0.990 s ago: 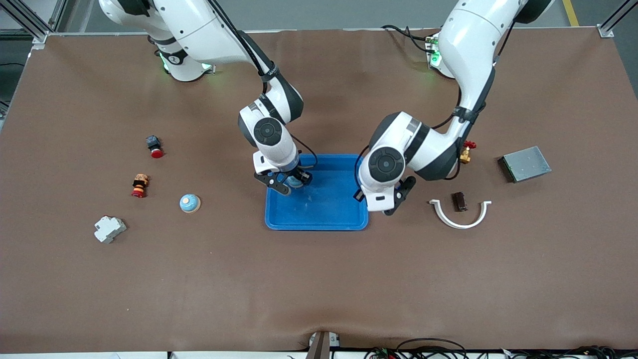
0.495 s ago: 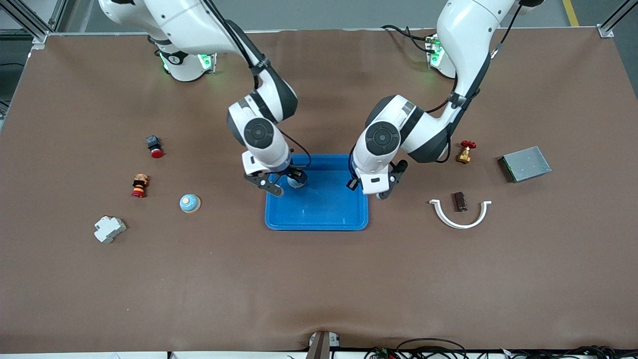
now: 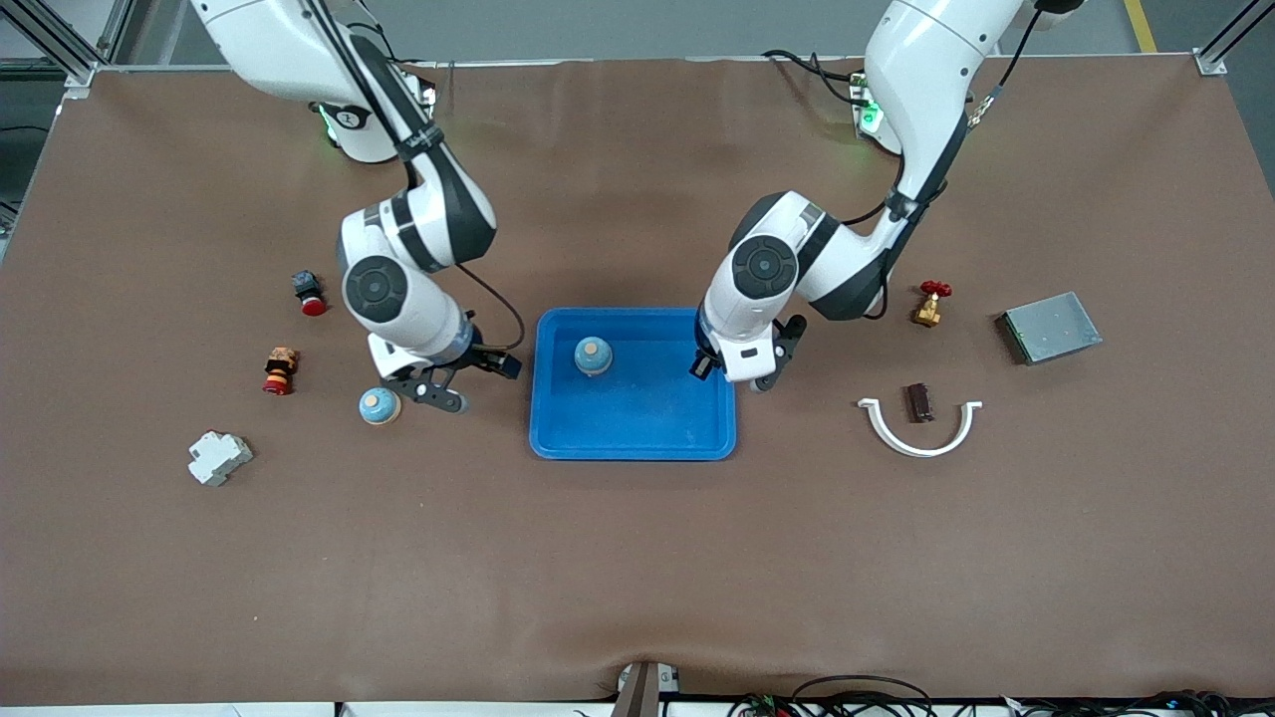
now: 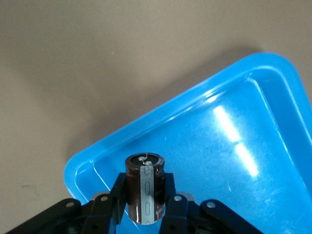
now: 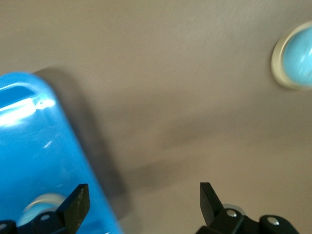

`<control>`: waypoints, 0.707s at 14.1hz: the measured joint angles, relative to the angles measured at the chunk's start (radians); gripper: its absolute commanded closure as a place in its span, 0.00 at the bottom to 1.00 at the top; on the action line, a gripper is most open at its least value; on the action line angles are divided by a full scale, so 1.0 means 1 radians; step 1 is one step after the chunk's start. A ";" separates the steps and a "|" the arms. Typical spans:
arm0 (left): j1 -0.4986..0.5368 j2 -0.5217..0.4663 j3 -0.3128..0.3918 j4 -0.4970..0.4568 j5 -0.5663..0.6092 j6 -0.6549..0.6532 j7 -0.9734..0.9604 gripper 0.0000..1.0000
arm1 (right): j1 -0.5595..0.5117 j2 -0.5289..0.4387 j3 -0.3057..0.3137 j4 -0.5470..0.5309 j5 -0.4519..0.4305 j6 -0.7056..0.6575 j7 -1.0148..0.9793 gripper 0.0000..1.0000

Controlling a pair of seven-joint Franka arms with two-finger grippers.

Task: Place electrolytic capacitor and blue bell in tray
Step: 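Lower the capacitor into the tray while the right gripper reaches the second bell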

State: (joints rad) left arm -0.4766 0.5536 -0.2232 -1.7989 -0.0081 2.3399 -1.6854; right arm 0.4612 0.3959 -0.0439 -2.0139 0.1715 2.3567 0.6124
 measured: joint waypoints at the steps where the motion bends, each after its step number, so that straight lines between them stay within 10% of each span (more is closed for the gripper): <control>1: -0.008 0.000 -0.001 -0.003 0.000 0.002 -0.007 1.00 | -0.026 0.000 -0.005 -0.025 0.000 0.034 -0.070 0.00; 10: -0.048 0.073 -0.001 -0.019 0.003 0.050 -0.031 1.00 | -0.263 0.000 -0.012 -0.049 -0.006 0.074 -0.582 0.00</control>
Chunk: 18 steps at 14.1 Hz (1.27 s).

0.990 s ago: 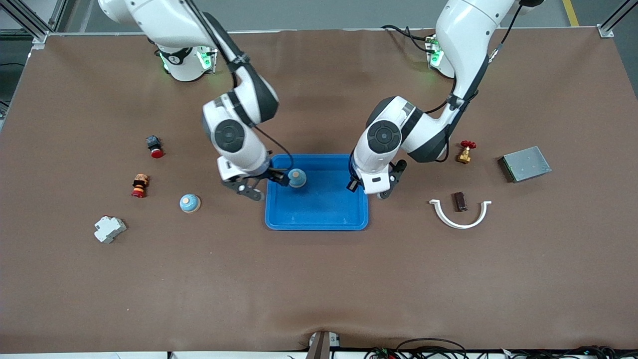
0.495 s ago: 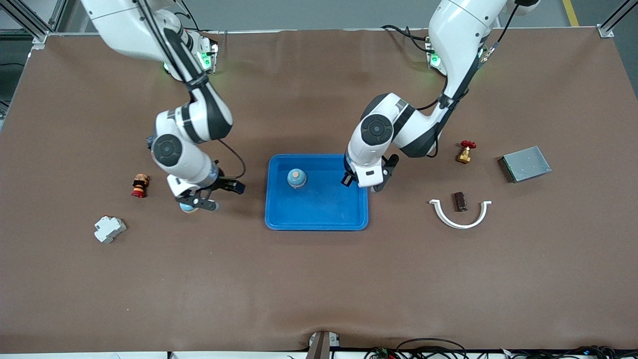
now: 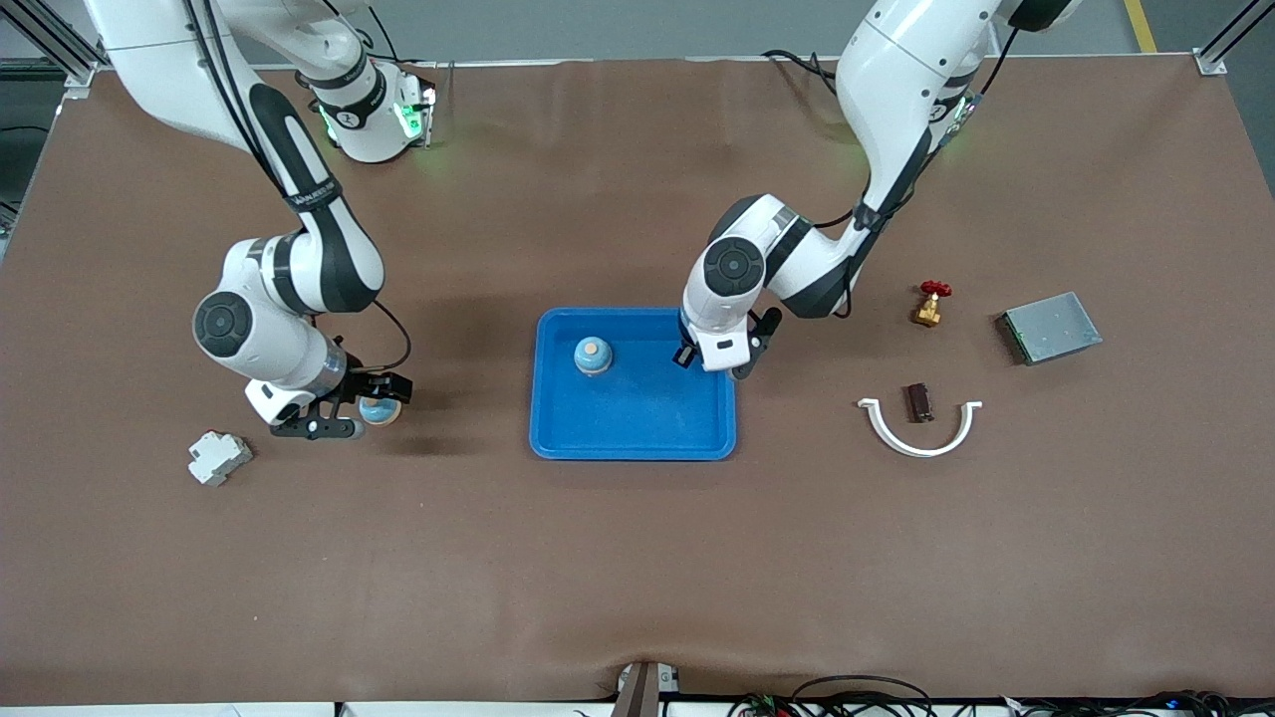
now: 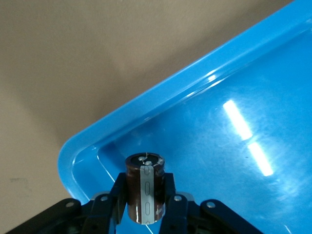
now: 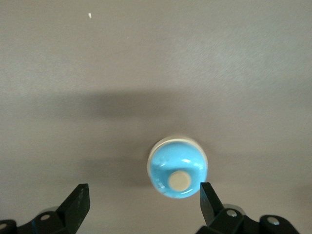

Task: Place electrolytic capacitor and blue bell in tray
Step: 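Lower the capacitor into the tray while the right gripper reaches the second bell, then grasp the second bell while the left gripper grasps the second capacitor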

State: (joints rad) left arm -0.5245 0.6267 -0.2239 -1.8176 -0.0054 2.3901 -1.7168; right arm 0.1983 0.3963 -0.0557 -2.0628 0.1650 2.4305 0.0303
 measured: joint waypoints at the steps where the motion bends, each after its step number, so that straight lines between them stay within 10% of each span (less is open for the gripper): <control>1: -0.001 0.006 0.000 0.000 0.009 0.002 -0.002 1.00 | -0.010 0.001 0.000 0.000 -0.011 0.012 -0.019 0.00; 5: -0.001 0.017 0.003 0.000 0.026 0.008 -0.013 1.00 | -0.023 0.009 0.000 -0.019 -0.089 0.090 -0.035 0.00; 9: -0.001 0.017 0.003 0.001 0.026 0.012 -0.013 0.00 | -0.023 0.010 0.005 -0.105 -0.109 0.225 -0.037 0.00; 18: 0.014 -0.037 0.006 0.024 0.088 -0.071 0.084 0.00 | -0.015 0.010 0.014 -0.188 -0.109 0.368 -0.037 0.00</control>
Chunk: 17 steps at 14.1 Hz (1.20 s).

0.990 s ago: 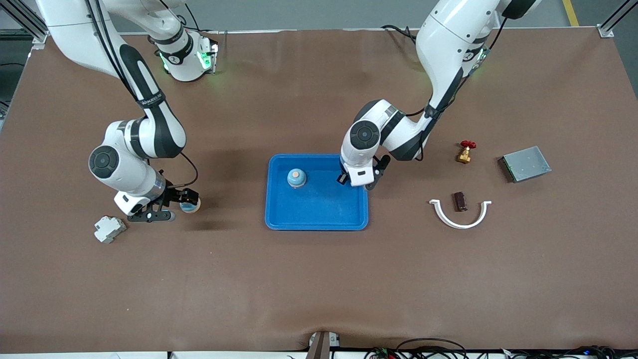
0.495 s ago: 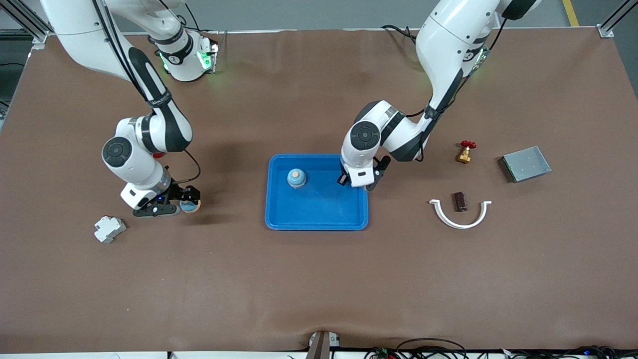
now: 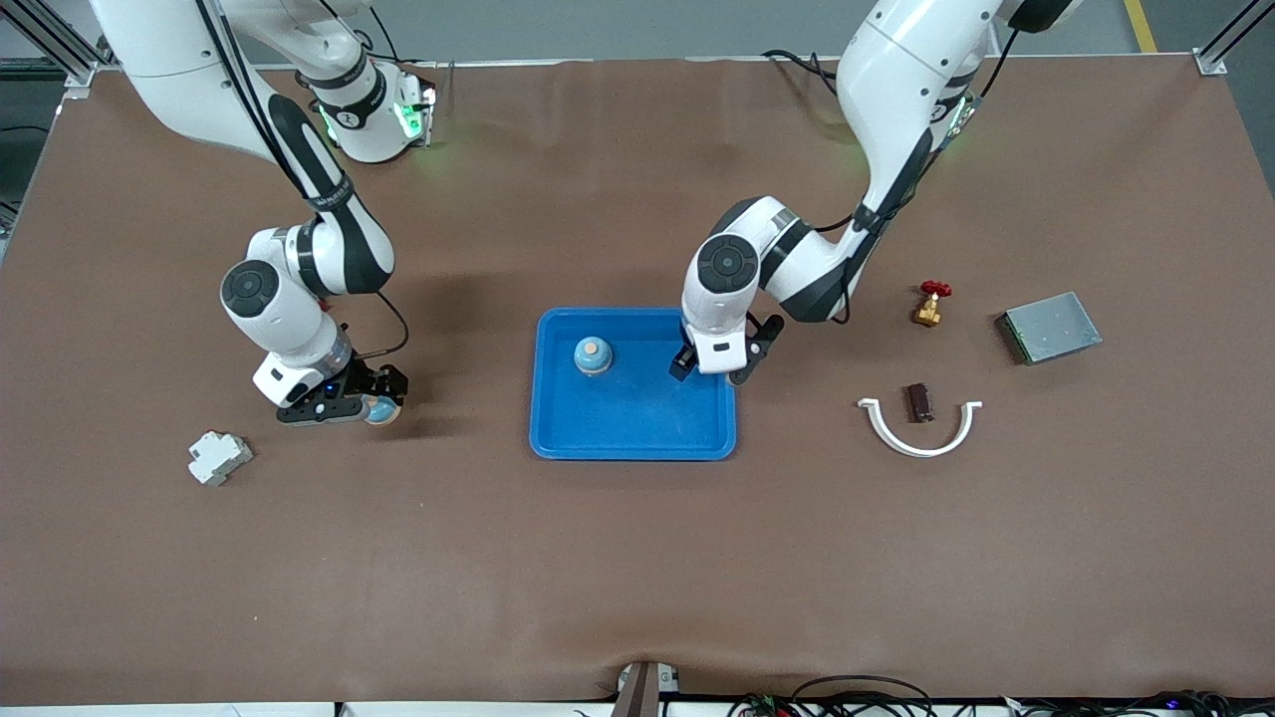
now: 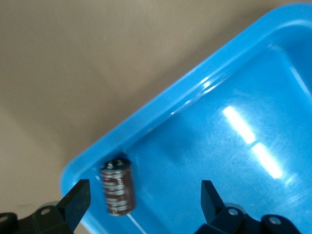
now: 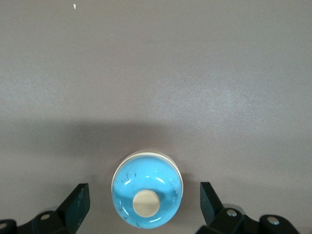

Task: Place electrolytic capacitor and blue bell in tray
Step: 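Grasp the second bell while the left gripper grasps the second capacitor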

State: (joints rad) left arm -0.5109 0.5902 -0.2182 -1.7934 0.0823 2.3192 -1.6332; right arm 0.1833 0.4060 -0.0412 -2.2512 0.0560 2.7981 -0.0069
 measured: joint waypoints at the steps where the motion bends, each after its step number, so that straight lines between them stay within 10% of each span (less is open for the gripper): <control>1: 0.014 -0.028 0.000 0.002 0.001 -0.043 0.048 0.00 | 0.000 0.000 0.000 0.000 0.000 0.001 0.000 0.00; 10: 0.240 -0.273 0.003 -0.138 0.004 -0.172 0.610 0.00 | 0.002 0.040 0.002 -0.006 0.000 0.021 0.000 0.00; 13: 0.327 -0.314 0.004 -0.184 0.004 -0.172 0.808 0.00 | 0.002 0.048 0.002 -0.006 0.000 0.022 0.000 1.00; 17: 0.412 -0.318 0.004 -0.193 0.004 -0.167 1.030 0.00 | 0.020 0.046 0.005 -0.005 0.000 0.020 0.068 1.00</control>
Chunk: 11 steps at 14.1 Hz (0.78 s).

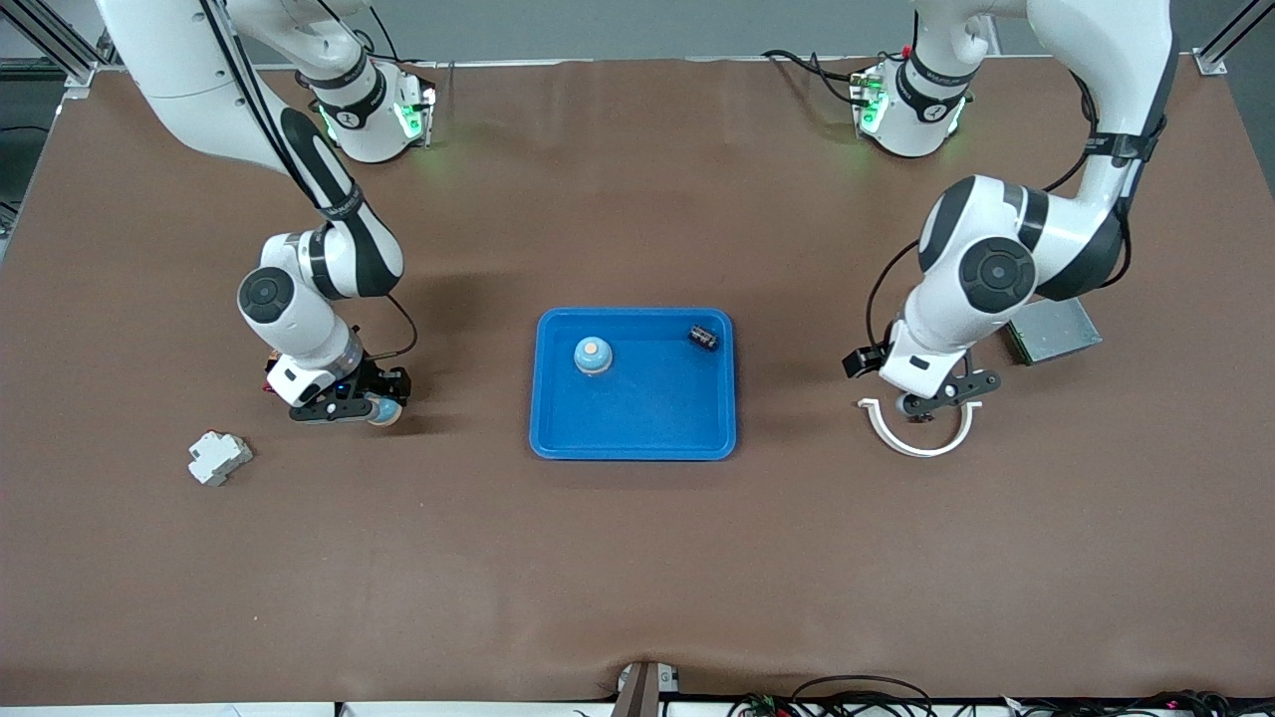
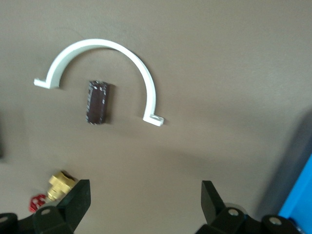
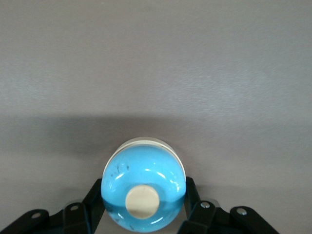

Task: Place electrolytic capacitor and blue bell in tray
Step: 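Grasp the second bell while the left gripper grasps the second capacitor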

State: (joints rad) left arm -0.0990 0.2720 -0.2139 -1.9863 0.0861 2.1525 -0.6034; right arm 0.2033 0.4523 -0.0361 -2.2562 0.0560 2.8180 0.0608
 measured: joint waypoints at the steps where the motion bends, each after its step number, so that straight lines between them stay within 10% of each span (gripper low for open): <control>1: 0.010 0.000 0.000 -0.004 0.000 0.008 0.036 0.00 | 0.023 -0.001 0.000 0.003 0.000 -0.011 0.031 1.00; 11: 0.162 0.117 0.003 0.026 0.070 0.104 0.321 0.00 | 0.273 -0.037 0.005 0.203 0.000 -0.338 0.475 1.00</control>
State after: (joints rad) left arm 0.0634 0.3895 -0.2106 -1.9607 0.1557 2.2566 -0.2828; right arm 0.4762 0.4153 -0.0313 -2.0534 0.0558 2.4798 0.5354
